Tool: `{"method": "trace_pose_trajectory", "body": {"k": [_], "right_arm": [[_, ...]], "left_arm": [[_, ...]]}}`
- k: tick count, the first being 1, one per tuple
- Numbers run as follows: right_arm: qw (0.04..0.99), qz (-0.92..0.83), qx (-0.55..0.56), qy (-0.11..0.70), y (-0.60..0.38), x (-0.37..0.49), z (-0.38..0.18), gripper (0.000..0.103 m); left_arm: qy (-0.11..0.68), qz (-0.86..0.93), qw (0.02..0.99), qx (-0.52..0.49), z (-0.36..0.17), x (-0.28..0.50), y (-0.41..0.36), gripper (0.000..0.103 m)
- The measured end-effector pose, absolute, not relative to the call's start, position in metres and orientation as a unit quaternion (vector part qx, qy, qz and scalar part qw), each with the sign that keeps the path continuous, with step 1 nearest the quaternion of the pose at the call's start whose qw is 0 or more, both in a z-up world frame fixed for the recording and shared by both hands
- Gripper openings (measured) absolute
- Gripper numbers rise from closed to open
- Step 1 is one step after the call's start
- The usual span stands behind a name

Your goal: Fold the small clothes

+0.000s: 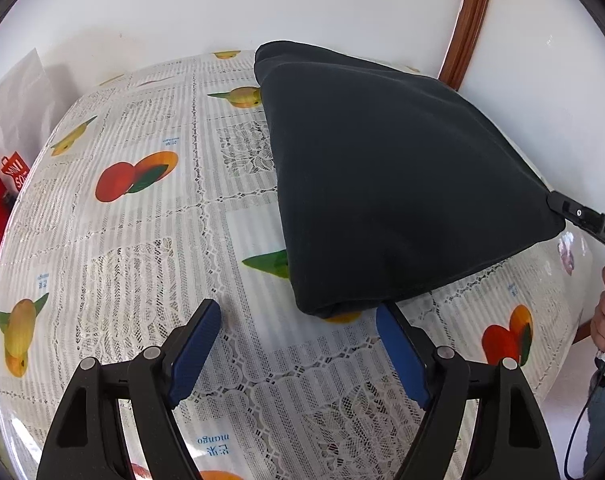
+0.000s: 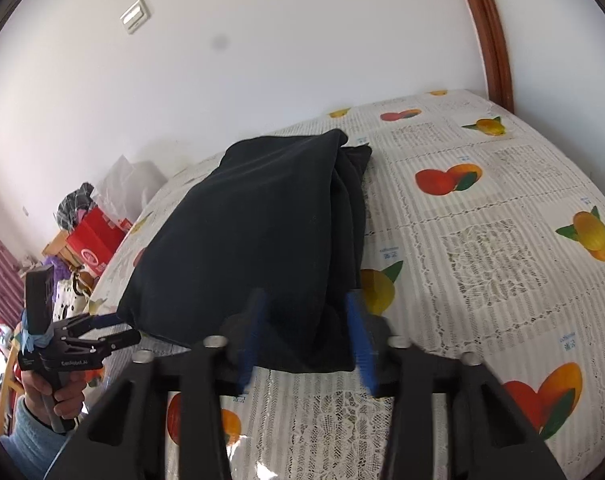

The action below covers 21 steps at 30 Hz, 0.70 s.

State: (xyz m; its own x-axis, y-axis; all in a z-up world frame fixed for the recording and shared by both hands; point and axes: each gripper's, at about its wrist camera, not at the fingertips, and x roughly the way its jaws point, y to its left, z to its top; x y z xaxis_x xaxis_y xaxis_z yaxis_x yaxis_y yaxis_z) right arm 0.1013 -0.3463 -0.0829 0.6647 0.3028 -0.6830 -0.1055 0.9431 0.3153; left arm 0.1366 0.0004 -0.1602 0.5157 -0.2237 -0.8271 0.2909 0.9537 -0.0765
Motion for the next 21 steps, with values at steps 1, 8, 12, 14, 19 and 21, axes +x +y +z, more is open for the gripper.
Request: {"method": "trace_pose_trajectory", "body": {"k": [1, 8, 12, 14, 19, 21], "right_arm": [[0.902, 0.114, 0.107, 0.403, -0.342, 0.102, -0.084, 0.018], [0.896, 0.125, 0.086, 0.416, -0.36, 0.081, -0.09, 0.007], [0.891, 0.103, 0.085, 0.434, -0.369, 0.07, -0.091, 0.009], [0.891, 0.097, 0.092, 0.434, -0.372, 0.065, -0.09, 0.016], [0.889, 0.094, 0.041, 0.446, -0.348, 0.064, -0.103, 0.038], [0.89, 0.076, 0.012, 0.449, -0.336, 0.071, -0.111, 0.038]], "left_arm": [[0.469, -0.145, 0.871, 0.04, -0.161, 0.138, -0.001, 0.079], [0.467, -0.142, 0.872, 0.037, -0.16, 0.139, 0.001, 0.079], [0.457, -0.153, 0.876, 0.024, -0.157, 0.131, 0.009, 0.079], [0.45, -0.144, 0.881, 0.03, -0.156, 0.127, 0.013, 0.079], [0.451, -0.146, 0.88, 0.03, -0.158, 0.129, 0.015, 0.077], [0.447, -0.144, 0.882, 0.036, -0.158, 0.133, 0.01, 0.077]]}}
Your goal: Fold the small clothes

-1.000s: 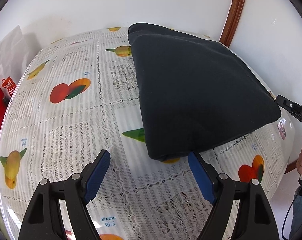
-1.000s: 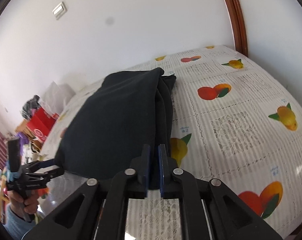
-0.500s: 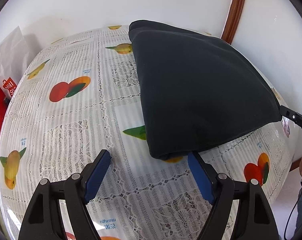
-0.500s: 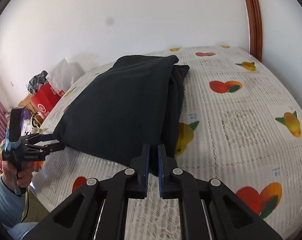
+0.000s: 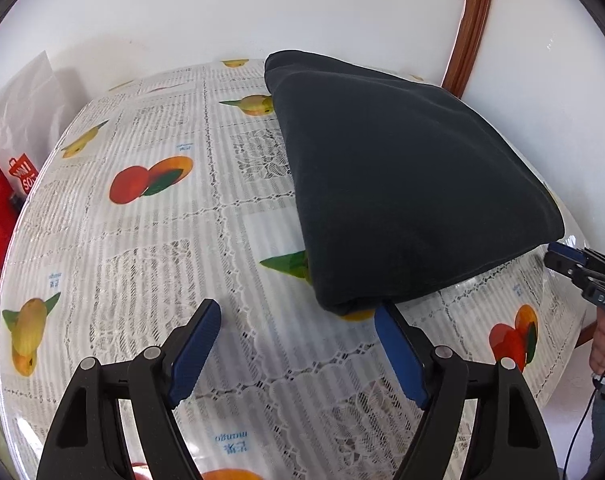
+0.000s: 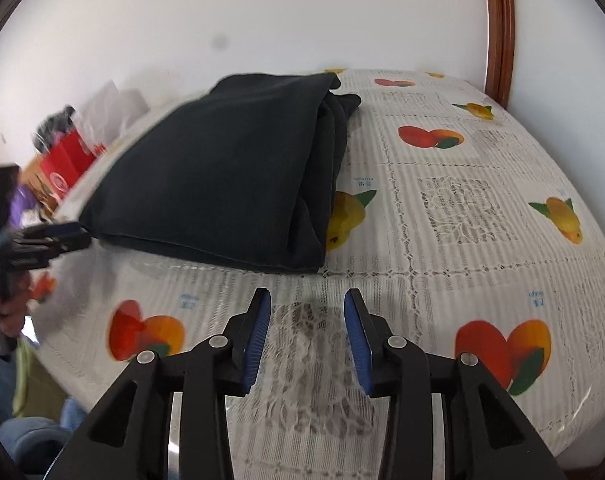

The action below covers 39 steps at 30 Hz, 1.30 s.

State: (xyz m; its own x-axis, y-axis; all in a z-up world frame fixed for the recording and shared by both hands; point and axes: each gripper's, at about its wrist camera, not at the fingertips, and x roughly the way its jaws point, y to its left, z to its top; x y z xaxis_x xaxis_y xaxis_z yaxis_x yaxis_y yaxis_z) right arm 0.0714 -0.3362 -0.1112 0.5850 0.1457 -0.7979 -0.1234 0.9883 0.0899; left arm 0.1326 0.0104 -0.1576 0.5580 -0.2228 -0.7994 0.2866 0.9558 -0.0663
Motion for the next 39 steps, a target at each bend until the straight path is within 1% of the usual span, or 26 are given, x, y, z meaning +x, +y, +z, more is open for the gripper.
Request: {"method": "trace_pose_trajectory", "body": {"k": [3, 4, 5, 6, 8, 10, 17, 21, 22, 25, 27, 28, 29, 31, 33, 34, 35, 39], "right_arm": [[0.897, 0.065, 0.02, 0.436, -0.33, 0.085, -0.115, 0.037], [0.898, 0.065, 0.026, 0.434, -0.33, 0.089, -0.115, 0.033], [0.898, 0.069, 0.03, 0.434, -0.329, 0.093, -0.116, 0.023], [0.897, 0.076, 0.032, 0.433, -0.327, 0.097, -0.116, 0.021], [0.901, 0.07, 0.018, 0.427, -0.323, 0.102, -0.116, 0.02], [0.901, 0.072, 0.017, 0.428, -0.323, 0.109, -0.117, 0.02], [0.895, 0.055, 0.055, 0.44, -0.323, 0.149, -0.122, 0.019], [0.891, 0.041, 0.086, 0.443, -0.324, 0.168, -0.124, 0.02], [0.89, 0.041, 0.087, 0.446, -0.323, 0.169, -0.124, 0.023], [0.889, 0.053, 0.079, 0.449, -0.326, 0.162, -0.119, 0.023], [0.896, 0.068, 0.075, 0.433, -0.332, 0.147, -0.111, 0.023], [0.9, 0.077, 0.077, 0.421, -0.334, 0.14, -0.107, 0.023], [0.905, 0.089, 0.078, 0.41, -0.336, 0.133, -0.102, 0.024], [0.913, 0.1, 0.071, 0.389, -0.336, 0.123, -0.09, 0.025], [0.923, 0.107, 0.068, 0.364, -0.333, 0.121, -0.076, 0.03], [0.926, 0.106, 0.067, 0.355, -0.332, 0.124, -0.072, 0.034], [0.929, 0.101, 0.068, 0.349, -0.331, 0.13, -0.069, 0.034], [0.926, 0.056, 0.074, 0.366, -0.327, 0.161, -0.077, 0.034]], "left_arm": [[0.439, -0.142, 0.886, 0.046, -0.156, 0.135, 0.002, 0.068], [0.438, -0.143, 0.886, 0.048, -0.155, 0.135, -0.001, 0.062], [0.436, -0.148, 0.887, 0.048, -0.154, 0.136, -0.003, 0.05], [0.433, -0.153, 0.887, 0.046, -0.152, 0.135, -0.004, 0.045], [0.427, -0.15, 0.89, 0.048, -0.15, 0.137, -0.007, 0.034], [0.427, -0.15, 0.891, 0.046, -0.15, 0.139, -0.008, 0.025], [0.432, -0.126, 0.893, 0.029, -0.15, 0.157, -0.004, 0.02], [0.439, -0.12, 0.89, 0.027, -0.15, 0.161, -0.005, 0.02], [0.442, -0.122, 0.888, 0.026, -0.15, 0.16, -0.004, 0.02], [0.445, -0.134, 0.885, 0.022, -0.147, 0.156, 0.001, 0.02], [0.443, -0.148, 0.884, 0.015, -0.144, 0.149, 0.005, 0.026], [0.441, -0.152, 0.884, 0.007, -0.142, 0.147, 0.008, 0.033], [0.438, -0.155, 0.886, -0.001, -0.139, 0.145, 0.01, 0.036], [0.428, -0.165, 0.888, -0.019, -0.13, 0.144, 0.013, 0.038], [0.417, -0.17, 0.892, -0.029, -0.119, 0.146, 0.012, 0.042], [0.408, -0.168, 0.897, -0.027, -0.113, 0.147, 0.01, 0.046], [0.4, -0.163, 0.902, -0.023, -0.109, 0.149, 0.008, 0.048], [0.392, -0.134, 0.91, -0.003, -0.105, 0.17, -0.001, 0.048]]}}
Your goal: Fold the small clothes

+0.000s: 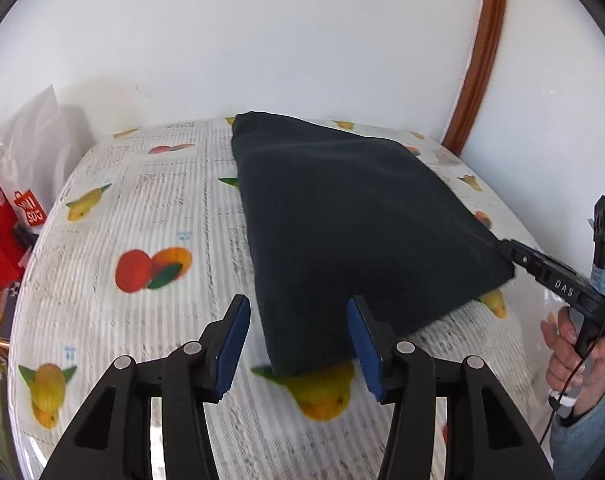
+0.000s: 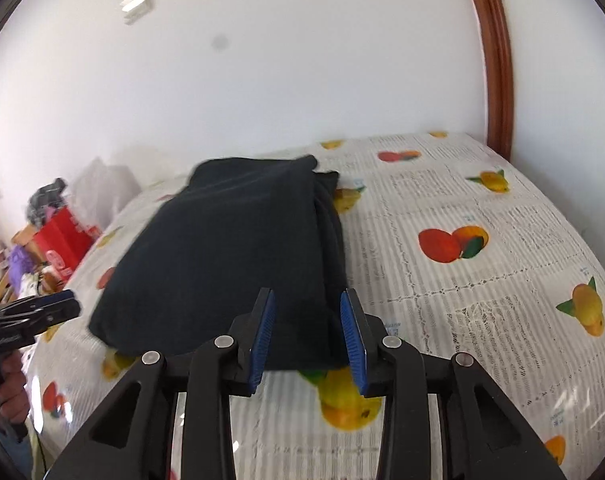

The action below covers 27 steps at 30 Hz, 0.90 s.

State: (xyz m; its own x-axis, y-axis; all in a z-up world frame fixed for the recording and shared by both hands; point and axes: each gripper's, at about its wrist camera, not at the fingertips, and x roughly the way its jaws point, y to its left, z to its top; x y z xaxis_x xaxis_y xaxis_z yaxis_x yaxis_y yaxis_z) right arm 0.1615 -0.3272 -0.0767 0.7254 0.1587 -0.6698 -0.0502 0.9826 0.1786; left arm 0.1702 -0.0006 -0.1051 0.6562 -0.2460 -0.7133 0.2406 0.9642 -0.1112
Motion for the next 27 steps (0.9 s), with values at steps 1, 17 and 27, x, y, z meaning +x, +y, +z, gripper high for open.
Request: {"method": "trace_pose_trajectory", "body": {"k": [1, 17, 27], "right_arm": [[0.922, 0.044, 0.071, 0.377, -0.326, 0.168, -0.082, 0.033], [0.916, 0.04, 0.003, 0.4, -0.313, 0.224, -0.063, 0.037], [0.897, 0.051, 0.052, 0.436, -0.311, 0.33, -0.073, 0.037]], "left_arm": [[0.395, -0.123, 0.91, 0.005, -0.108, 0.177, -0.002, 0.048], [0.428, -0.119, 0.896, 0.001, -0.116, 0.228, 0.009, 0.061], [0.447, -0.125, 0.886, -0.01, -0.115, 0.276, 0.004, 0.07]]}}
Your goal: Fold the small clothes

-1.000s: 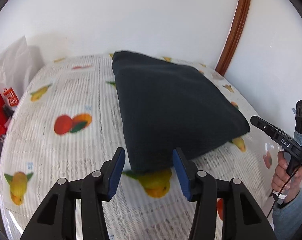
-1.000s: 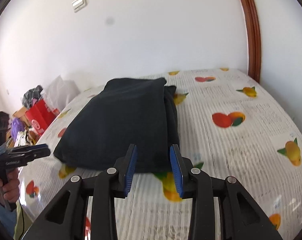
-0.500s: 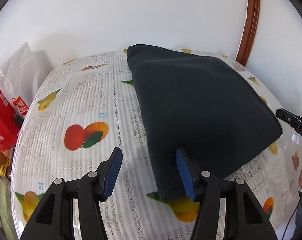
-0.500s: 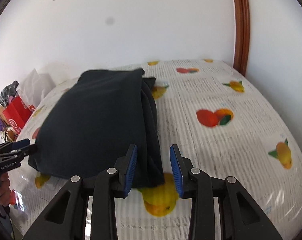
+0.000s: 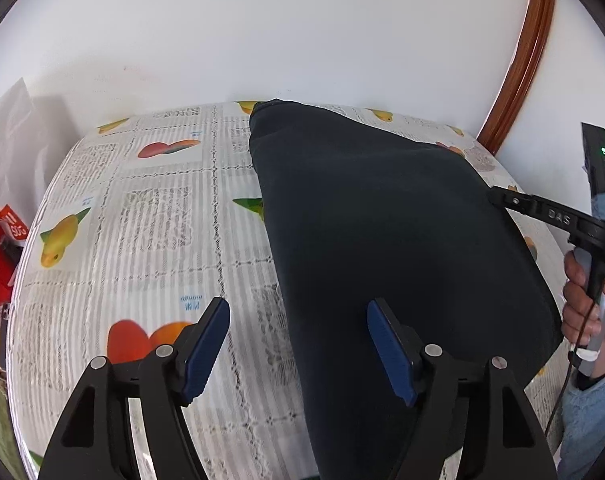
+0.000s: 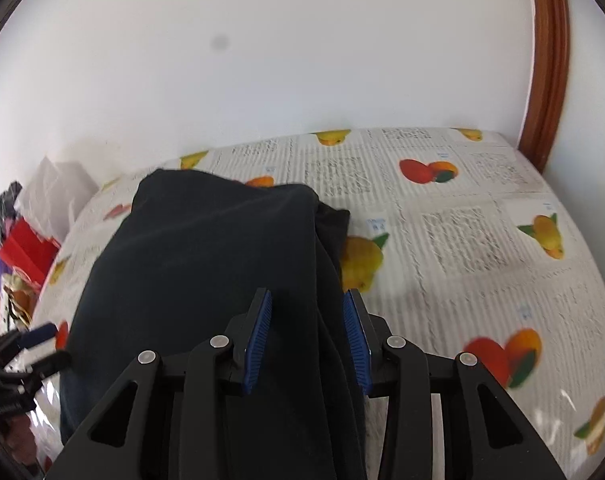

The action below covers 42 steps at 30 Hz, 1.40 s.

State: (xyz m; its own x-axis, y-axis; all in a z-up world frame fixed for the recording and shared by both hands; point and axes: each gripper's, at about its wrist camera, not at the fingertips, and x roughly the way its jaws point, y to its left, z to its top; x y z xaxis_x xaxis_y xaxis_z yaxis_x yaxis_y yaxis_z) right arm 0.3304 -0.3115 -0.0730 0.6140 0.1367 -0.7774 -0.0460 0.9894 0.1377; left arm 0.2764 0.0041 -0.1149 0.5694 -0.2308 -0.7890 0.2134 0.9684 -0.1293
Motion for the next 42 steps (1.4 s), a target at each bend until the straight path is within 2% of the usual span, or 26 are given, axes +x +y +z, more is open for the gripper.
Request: {"method": "trace_pose_trajectory", "body": {"k": [3, 4, 5, 6, 10, 15, 18, 19, 20, 21, 25, 27, 28, 31, 32, 37, 42], "right_arm": [[0.893, 0.052, 0.054, 0.445, -0.307, 0.352, -0.079, 0.033], [0.888, 0.055, 0.058, 0.453, -0.306, 0.359, -0.083, 0.023], [0.882, 0.064, 0.059, 0.463, -0.304, 0.364, -0.088, 0.007], [0.881, 0.074, 0.059, 0.463, -0.303, 0.366, -0.089, 0.003], [0.913, 0.096, 0.098, 0.385, -0.327, 0.347, -0.069, 0.003], [0.892, 0.074, 0.042, 0.444, -0.316, 0.361, -0.089, 0.005], [0.892, 0.076, 0.053, 0.442, -0.319, 0.373, -0.083, 0.021], [0.892, 0.077, 0.054, 0.442, -0.321, 0.378, -0.083, 0.032], [0.892, 0.075, 0.053, 0.443, -0.322, 0.386, -0.084, 0.037], [0.89, 0.07, 0.054, 0.447, -0.321, 0.396, -0.085, 0.037], [0.877, 0.057, 0.082, 0.47, -0.32, 0.428, -0.094, 0.036], [0.872, 0.063, 0.081, 0.478, -0.314, 0.438, -0.099, 0.017], [0.874, 0.071, 0.075, 0.475, -0.31, 0.439, -0.099, 0.011], [0.903, 0.105, 0.092, 0.406, -0.318, 0.427, -0.081, 0.007], [0.908, 0.103, 0.119, 0.389, -0.329, 0.422, -0.078, 0.003], [0.878, 0.042, 0.153, 0.452, -0.349, 0.435, -0.101, 0.004], [0.885, 0.056, 0.132, 0.443, -0.354, 0.392, -0.082, 0.01]], "left_arm": [[0.446, -0.126, 0.886, -0.006, -0.116, 0.287, -0.001, 0.071], [0.446, -0.123, 0.887, -0.002, -0.117, 0.289, -0.003, 0.074], [0.446, -0.121, 0.887, 0.001, -0.118, 0.291, -0.005, 0.075], [0.447, -0.12, 0.886, 0.003, -0.119, 0.292, -0.006, 0.075], [0.445, -0.128, 0.886, 0.004, -0.121, 0.293, -0.007, 0.075], [0.443, -0.133, 0.886, 0.012, -0.119, 0.295, -0.008, 0.075], [0.445, -0.139, 0.884, 0.008, -0.119, 0.299, -0.007, 0.075], [0.446, -0.141, 0.884, 0.006, -0.119, 0.3, -0.007, 0.075], [0.446, -0.142, 0.884, 0.005, -0.119, 0.301, -0.007, 0.075], [0.445, -0.143, 0.884, 0.006, -0.119, 0.301, -0.007, 0.075], [0.441, -0.149, 0.885, 0.011, -0.123, 0.301, -0.008, 0.075], [0.445, -0.15, 0.883, 0.005, -0.126, 0.302, -0.006, 0.076], [0.446, -0.152, 0.882, 0.001, -0.127, 0.303, -0.005, 0.076], [0.444, -0.155, 0.883, 0.001, -0.127, 0.302, -0.004, 0.076], [0.443, -0.155, 0.883, 0.002, -0.127, 0.301, -0.005, 0.076], [0.439, -0.152, 0.885, 0.011, -0.125, 0.298, -0.006, 0.076], [0.439, -0.151, 0.886, 0.007, -0.124, 0.29, -0.002, 0.076]]}}
